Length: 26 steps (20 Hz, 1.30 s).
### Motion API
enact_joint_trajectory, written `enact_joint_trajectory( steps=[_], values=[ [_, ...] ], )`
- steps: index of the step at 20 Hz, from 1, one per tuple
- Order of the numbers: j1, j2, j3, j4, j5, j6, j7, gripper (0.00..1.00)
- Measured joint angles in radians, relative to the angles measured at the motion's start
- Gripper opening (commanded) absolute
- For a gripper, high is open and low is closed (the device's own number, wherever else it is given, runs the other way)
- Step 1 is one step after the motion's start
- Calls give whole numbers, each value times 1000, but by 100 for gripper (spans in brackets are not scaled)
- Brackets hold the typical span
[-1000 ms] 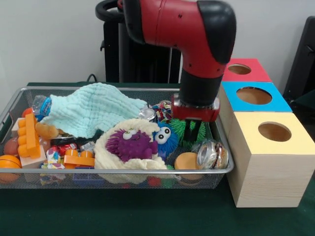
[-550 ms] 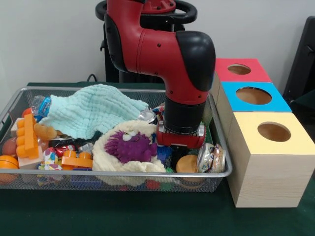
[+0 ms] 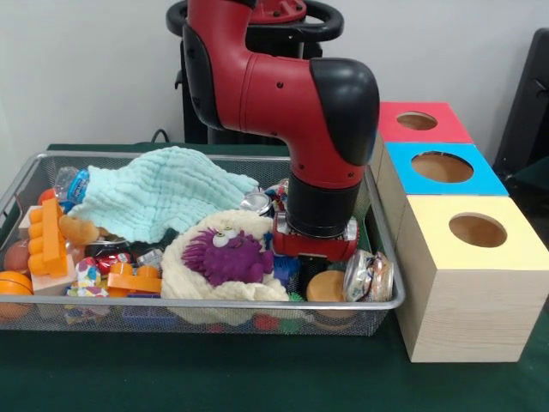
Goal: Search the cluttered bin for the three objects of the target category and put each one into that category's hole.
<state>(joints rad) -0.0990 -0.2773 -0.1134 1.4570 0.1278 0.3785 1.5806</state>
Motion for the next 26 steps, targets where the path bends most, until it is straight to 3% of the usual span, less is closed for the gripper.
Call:
enact_joint_trajectory(
  steps=[26],
  values=[
    [21,22,-37,-60,7,99,0,100]
  ],
)
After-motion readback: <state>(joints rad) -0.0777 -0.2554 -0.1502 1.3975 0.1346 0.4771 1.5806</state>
